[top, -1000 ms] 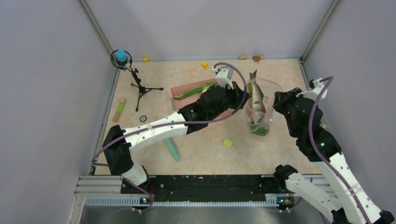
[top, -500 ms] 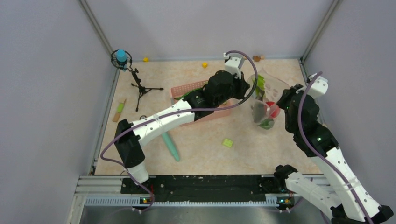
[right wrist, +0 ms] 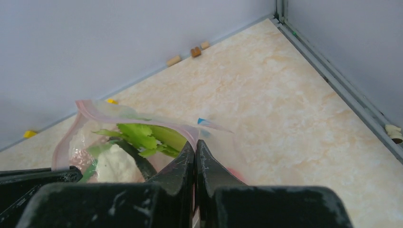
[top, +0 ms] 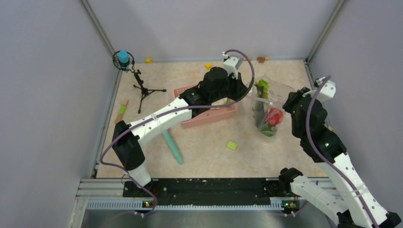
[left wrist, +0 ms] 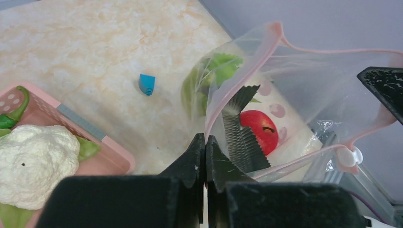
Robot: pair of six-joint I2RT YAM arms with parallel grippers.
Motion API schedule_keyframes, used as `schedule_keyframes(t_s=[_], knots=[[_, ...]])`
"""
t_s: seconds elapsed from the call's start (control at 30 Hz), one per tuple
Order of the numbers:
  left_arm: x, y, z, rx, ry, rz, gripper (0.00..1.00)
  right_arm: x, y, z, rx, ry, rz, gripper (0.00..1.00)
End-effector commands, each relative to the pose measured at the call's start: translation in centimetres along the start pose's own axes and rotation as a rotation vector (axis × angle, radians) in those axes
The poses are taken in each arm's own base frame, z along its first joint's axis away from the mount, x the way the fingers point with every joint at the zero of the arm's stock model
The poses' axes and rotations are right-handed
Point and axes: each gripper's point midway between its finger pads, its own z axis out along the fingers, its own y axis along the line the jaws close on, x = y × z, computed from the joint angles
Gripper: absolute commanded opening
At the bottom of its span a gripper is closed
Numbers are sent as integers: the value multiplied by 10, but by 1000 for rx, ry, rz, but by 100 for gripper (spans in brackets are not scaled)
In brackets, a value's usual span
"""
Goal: Place the food in the zip-top bag and seal the zipper
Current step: Adjust the zipper food storage bag at the center of the board.
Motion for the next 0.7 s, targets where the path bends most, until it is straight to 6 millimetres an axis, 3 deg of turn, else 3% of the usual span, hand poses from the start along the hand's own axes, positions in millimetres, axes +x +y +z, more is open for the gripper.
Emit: schedule_keyframes(t_s=[0.0,0.07,0.13,0.23,0.33,0.5,0.67], knots=[[-9,-5,-8,80,27,-28,0,-32,-10,-12,18,-101,75,0],[6,-6,-5,95,83,-32,0,-27,-4,-10,-10,-80,55,0],[18,-4,-5,102,113,-28,10,-9,4,-6,-45,-26,41,0],[30,4,-7,90,109,-20,54,25,19,4,-99,67,15,0],[40,19,-13,35,105,-10,92,48,28,10,-129,129,10,0],[40,52,-32,-78,72,-19,97,64,35,16,-148,165,6,0],[34,106,-52,-250,13,-94,97,68,39,15,-170,180,10,0]])
